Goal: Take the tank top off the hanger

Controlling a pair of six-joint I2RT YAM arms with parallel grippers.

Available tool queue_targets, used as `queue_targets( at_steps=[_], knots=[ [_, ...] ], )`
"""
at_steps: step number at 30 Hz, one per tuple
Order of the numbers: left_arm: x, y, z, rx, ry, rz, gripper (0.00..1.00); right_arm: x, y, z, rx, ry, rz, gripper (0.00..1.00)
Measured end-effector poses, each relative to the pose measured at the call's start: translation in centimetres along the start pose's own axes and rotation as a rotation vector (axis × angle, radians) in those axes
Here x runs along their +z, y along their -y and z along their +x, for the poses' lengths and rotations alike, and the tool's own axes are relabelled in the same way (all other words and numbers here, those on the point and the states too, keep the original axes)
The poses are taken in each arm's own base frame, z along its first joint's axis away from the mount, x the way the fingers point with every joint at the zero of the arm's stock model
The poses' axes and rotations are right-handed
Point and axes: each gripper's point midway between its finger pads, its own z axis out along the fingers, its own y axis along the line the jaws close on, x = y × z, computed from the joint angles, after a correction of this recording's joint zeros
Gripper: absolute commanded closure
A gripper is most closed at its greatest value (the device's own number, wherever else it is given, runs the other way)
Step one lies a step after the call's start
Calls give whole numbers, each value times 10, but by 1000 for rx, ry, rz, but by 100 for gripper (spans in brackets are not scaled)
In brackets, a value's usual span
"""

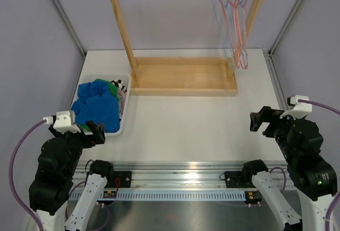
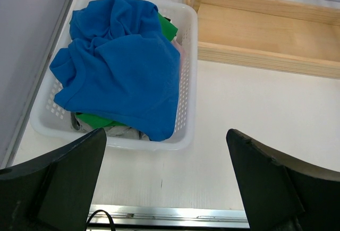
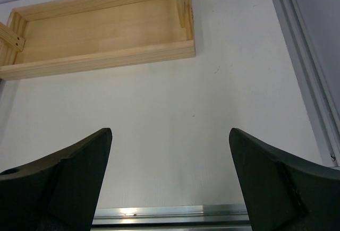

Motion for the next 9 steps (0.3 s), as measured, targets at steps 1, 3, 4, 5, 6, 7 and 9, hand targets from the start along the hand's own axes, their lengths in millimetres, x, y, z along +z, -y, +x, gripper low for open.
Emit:
queue_targets(
  at_steps=[1,3,4,5,6,7,9],
  knots=[
    [0,0,-1,-1,4,1,1,0,0,0,0,1,-1,1],
    [1,1,-2,-2,9,1,1,1,-2,-1,1,1,-7,1],
    [1,1,-3,-2,9,1,1,1,-2,-1,1,0,-9,1],
    [1,1,-3,-1,8,1,1,2,-3,-1,2,1,-11,1],
    [2,1,-3,-1,7,1,1,3,-4,-2,2,2,-13,0],
    [2,1,-3,-1,6,0,1,4,-4,-3,2,2,-16,0],
    [3,1,-3,0,3,-2,1,6,-5,-3,2,-4,-17,0]
  ],
)
